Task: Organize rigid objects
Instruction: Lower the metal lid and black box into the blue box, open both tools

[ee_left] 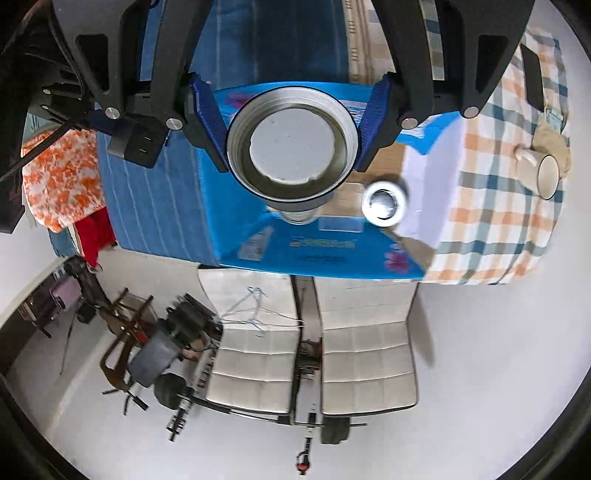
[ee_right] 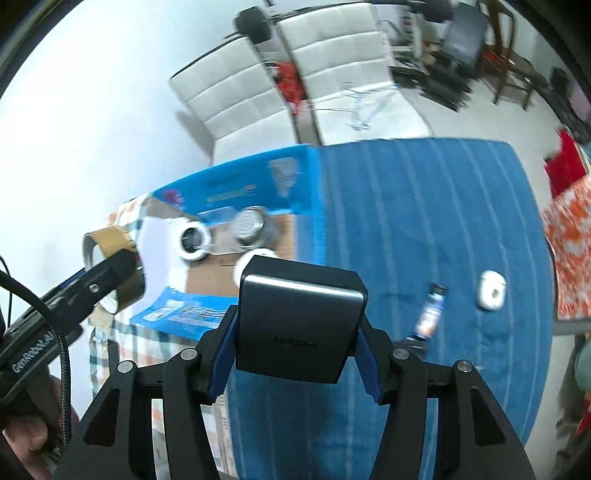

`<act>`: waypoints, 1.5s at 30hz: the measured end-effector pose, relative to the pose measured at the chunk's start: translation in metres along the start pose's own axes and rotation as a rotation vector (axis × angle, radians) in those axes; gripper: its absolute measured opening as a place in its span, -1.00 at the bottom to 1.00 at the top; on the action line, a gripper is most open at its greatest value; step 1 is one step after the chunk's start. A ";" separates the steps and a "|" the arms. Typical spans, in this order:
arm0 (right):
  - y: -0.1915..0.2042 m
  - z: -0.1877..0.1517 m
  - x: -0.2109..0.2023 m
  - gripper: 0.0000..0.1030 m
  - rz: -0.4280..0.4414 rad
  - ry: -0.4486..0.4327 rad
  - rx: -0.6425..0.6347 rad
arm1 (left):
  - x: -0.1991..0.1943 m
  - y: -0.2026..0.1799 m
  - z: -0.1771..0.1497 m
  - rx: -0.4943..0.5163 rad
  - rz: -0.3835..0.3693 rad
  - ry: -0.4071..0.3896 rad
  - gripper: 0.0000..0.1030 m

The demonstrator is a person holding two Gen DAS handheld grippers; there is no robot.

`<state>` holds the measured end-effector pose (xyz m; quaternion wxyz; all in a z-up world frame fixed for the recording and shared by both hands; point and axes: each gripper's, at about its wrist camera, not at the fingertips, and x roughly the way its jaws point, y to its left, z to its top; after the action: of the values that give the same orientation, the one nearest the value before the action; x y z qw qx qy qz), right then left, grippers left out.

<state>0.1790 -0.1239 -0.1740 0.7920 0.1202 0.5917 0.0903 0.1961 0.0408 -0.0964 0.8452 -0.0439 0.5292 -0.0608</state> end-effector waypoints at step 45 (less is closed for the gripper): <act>0.092 0.016 0.271 0.19 0.048 0.304 -0.067 | 0.204 0.111 0.005 0.119 0.141 0.557 0.25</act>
<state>0.2709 0.0399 -0.3901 0.6944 0.0930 0.6985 0.1461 0.2954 0.1204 -0.2912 0.6705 0.0611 0.7381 -0.0425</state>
